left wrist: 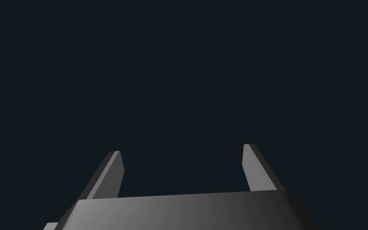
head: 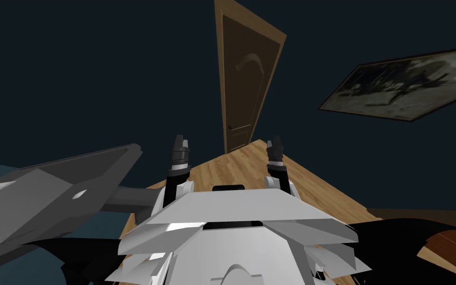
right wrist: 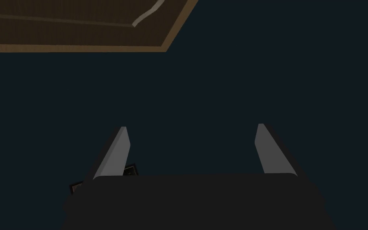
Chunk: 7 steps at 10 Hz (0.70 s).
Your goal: Pull the door open
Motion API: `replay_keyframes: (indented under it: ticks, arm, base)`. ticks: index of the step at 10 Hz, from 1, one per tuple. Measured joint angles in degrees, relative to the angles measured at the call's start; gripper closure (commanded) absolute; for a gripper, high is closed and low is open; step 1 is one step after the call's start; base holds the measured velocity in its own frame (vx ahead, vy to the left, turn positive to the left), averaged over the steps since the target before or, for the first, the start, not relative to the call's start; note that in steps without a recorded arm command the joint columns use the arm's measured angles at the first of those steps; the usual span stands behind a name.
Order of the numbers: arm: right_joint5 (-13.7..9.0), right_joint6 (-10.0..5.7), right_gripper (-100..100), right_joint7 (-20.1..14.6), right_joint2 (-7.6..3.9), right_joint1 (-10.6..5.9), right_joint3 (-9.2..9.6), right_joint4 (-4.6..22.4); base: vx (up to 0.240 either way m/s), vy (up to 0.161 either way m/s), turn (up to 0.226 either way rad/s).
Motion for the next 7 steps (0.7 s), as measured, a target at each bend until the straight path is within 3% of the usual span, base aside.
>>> replay_keyframes:
  ticks: [7]
  arm:
    - [-0.7, -1.11, -100, -1.7, -2.37, -3.68, 0.86, 9.2]
  base:
    - [0.104, -0.017, 0.092]
